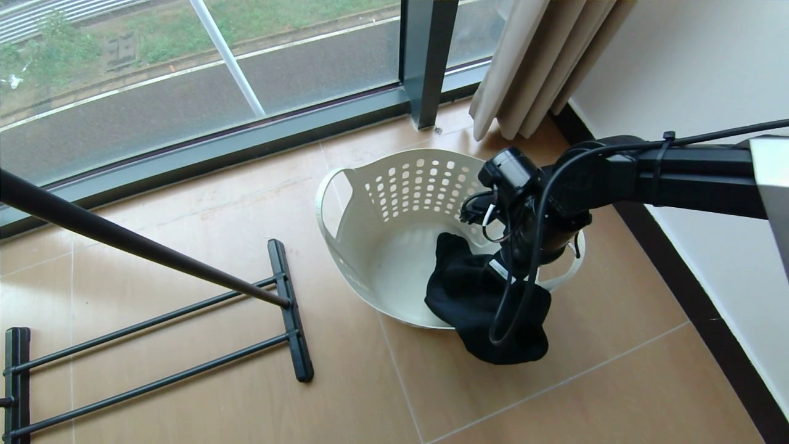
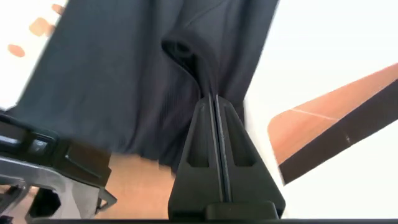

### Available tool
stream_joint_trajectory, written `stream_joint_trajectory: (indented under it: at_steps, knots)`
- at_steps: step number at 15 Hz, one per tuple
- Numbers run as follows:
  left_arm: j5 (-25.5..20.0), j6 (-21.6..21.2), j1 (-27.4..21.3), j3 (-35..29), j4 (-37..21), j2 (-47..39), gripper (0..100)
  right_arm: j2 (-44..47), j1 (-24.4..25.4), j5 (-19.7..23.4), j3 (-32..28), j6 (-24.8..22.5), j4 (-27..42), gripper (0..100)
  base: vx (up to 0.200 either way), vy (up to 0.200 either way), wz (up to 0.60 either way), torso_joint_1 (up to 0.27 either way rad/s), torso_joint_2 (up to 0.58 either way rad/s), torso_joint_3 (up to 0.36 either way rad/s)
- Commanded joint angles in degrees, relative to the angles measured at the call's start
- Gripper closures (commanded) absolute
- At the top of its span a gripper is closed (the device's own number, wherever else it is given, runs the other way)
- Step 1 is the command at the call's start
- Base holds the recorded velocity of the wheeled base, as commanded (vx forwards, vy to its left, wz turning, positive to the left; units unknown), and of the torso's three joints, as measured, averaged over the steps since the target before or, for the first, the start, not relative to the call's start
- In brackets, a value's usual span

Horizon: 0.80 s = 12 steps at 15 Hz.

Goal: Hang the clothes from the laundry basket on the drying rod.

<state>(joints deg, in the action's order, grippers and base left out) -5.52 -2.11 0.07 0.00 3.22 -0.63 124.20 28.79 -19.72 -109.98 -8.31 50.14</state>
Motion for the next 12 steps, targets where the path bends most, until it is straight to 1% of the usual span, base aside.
stream_joint_trajectory:
  at_steps: [1,3,4,5,6,7,8,9,10,12]
  knots:
    - [-0.01,0.0,0.01,0.0,0.03,0.02,0,-5.02,1.18,0.12,2.05,-0.04,-0.13,100,0.0,0.0,0.0,0.0,0.0,0.0]
    - [-0.01,0.0,0.01,0.0,0.03,0.02,0,-7.04,1.97,0.12,4.34,0.05,-0.75,100,0.0,0.0,0.0,0.0,0.0,0.0]
    - [-0.01,0.0,0.01,0.0,0.03,0.02,0,-9.06,2.41,0.12,5.75,0.76,-0.75,100,0.0,0.0,0.0,0.0,0.0,0.0]
    - [-0.01,0.0,0.01,0.0,0.03,0.02,0,-11.17,3.37,0.39,7.33,2.43,-0.83,100,0.0,0.0,0.0,0.0,0.0,0.0]
    - [-0.01,0.0,0.01,0.0,0.03,0.02,0,-11.17,3.37,0.39,7.33,2.43,-0.83,100,0.0,0.0,0.0,0.0,0.0,0.0]
    - [-0.01,0.0,0.01,0.0,0.03,0.02,0,-17.15,6.01,0.56,11.63,4.45,-1.36,100,0.0,0.0,0.0,0.0,0.0,0.0]
    - [-0.01,-0.09,0.01,0.0,0.03,0.02,0,-20.75,7.24,0.92,15.59,4.71,-3.91,100,0.0,0.0,0.0,0.0,0.0,0.0]
    - [-0.01,0.0,0.01,0.0,0.03,0.02,0,-25.76,8.21,1.27,21.92,4.62,-9.27,100,0.0,0.0,0.0,0.0,0.0,0.0]
    - [-0.01,0.0,0.01,0.0,0.03,0.02,0,-29.28,9.26,1.09,26.84,4.53,-13.31,100,0.0,0.0,0.0,0.0,0.0,0.0]
    - [-0.01,0.0,0.01,0.0,0.03,0.02,0,-36.04,11.55,0.92,34.84,4.36,-20.34,100,0.0,0.0,0.0,0.0,0.0,0.0]
